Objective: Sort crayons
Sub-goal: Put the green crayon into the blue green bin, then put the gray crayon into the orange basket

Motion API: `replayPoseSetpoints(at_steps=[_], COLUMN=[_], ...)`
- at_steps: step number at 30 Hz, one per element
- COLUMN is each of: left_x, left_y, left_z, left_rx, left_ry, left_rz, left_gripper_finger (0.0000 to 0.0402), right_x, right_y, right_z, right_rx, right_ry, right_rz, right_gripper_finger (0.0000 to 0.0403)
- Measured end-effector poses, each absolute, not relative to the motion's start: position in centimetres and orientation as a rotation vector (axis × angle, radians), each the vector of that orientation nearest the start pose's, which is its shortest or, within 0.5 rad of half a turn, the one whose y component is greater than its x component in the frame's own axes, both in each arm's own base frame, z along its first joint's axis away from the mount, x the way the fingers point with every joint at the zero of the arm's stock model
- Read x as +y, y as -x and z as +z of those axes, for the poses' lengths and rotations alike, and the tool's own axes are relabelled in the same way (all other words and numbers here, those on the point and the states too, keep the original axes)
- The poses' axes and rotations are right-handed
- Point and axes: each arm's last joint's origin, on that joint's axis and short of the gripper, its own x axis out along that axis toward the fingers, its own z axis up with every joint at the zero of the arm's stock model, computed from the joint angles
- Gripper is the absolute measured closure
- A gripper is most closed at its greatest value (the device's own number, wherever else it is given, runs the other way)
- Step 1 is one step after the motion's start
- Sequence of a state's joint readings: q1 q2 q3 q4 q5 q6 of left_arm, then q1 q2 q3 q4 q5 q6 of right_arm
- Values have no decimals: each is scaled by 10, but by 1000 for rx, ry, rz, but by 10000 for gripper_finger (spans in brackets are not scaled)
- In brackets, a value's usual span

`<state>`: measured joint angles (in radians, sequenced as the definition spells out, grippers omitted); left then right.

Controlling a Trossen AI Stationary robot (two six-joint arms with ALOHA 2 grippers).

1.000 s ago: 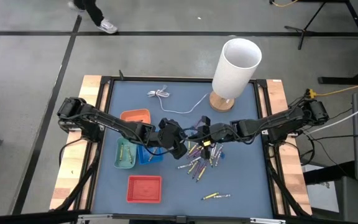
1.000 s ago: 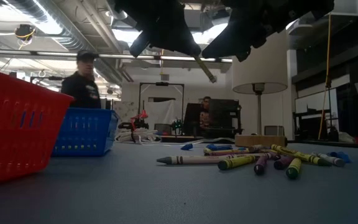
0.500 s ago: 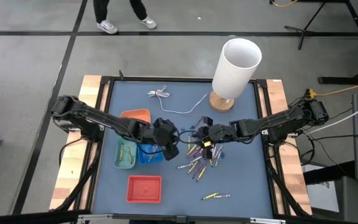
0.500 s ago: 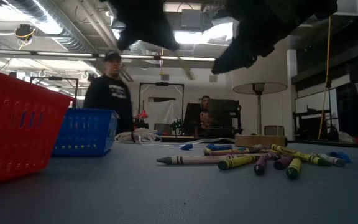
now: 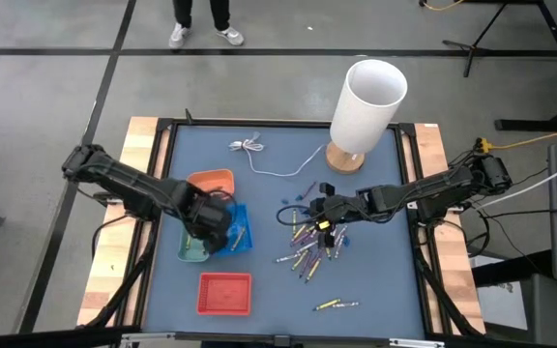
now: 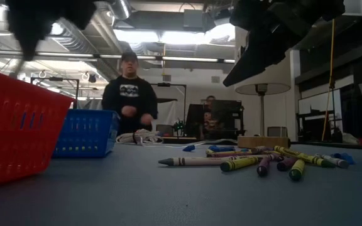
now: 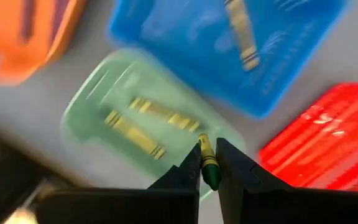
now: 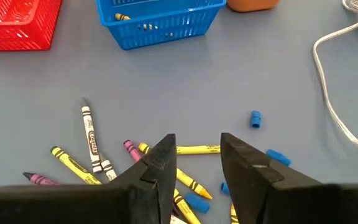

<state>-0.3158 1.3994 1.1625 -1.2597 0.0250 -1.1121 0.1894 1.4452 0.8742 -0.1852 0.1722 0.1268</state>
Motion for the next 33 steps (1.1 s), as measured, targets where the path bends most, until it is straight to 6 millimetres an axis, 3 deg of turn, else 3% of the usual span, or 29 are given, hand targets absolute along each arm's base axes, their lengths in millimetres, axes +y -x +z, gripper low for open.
replayPoseSetpoints(at_steps=[5, 12, 19, 27, 33], left_x=[-83, -96, -100, -98, -98], left_y=[-210, -205, -203, -205, -212], left_z=[268, 268, 268, 268, 268], left_rx=[1495, 1500, 1491, 1410, 1277], left_ry=[679, 644, 618, 563, 530], left_rz=[669, 636, 628, 667, 675], left_gripper_finger=[387, 382, 348, 304, 296], right_x=[51, 51, 51, 51, 50], right_y=[-291, -291, -291, -290, -285], right_z=[217, 217, 217, 217, 211], right_rx=[743, 743, 743, 755, 832], right_ry=[15, 15, 15, 17, 32], right_rz=[-30, -30, -30, -31, -36], right_gripper_finger=[281, 281, 281, 281, 281])
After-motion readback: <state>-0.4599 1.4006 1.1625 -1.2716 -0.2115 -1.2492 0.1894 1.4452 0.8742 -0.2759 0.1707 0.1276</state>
